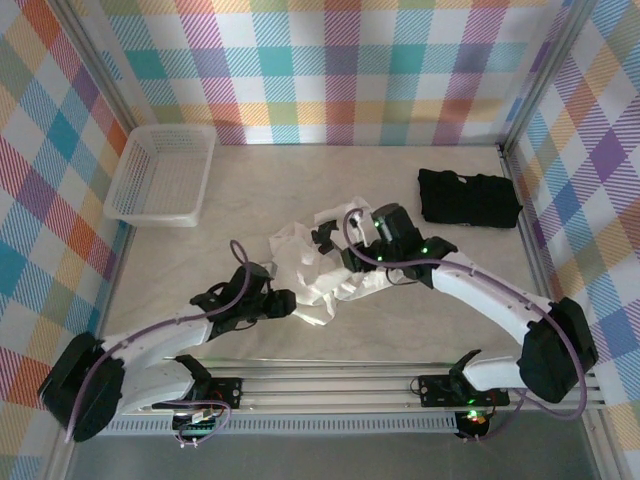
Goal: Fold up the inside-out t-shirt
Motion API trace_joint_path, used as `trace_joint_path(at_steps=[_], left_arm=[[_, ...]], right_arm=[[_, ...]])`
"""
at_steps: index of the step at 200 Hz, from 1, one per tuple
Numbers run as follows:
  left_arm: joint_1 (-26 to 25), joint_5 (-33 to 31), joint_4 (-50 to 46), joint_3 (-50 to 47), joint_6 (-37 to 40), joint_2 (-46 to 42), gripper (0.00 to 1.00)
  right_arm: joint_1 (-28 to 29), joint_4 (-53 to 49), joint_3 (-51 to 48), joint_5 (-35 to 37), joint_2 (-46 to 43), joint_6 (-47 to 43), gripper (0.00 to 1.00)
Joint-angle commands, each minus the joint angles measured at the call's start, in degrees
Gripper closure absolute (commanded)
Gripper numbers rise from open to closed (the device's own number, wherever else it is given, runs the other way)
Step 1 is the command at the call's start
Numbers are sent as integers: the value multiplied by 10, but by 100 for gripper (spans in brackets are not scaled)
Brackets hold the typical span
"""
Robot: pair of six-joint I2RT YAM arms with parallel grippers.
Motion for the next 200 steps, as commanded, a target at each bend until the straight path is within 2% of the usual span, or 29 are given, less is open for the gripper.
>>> trace_joint_path(at_steps=[1,17,41,55,74,101,122,156,200], left_arm=[[-4,34,78,25,-12,65,52],[-4,38,123,35,-13,109,59],[-4,26,117,68,-1,142,82],[-3,27,103,82,5,122,93],[-3,28,66,95,13,66,100],[0,35,-5,120,28,-10,100],[8,55,-44,140,34,-32,100],[20,74,-85,155,31,-52,100],[24,78,-115,161,27,-69,100]], right_arm=[[17,-14,-41,-57,-8,43,52],[24,5,-67,-68,-10,57,52],[25,18,-81,-74,-8,66,52],[24,19,-84,-89,-7,58,52],[24,17,-88,-119,-9,38,52],[24,56,-96,-194,7,29,51],[26,122,-106,-248,30,53,51],[36,173,-111,-249,71,76,51],[60,235,-134,-245,102,95,46]])
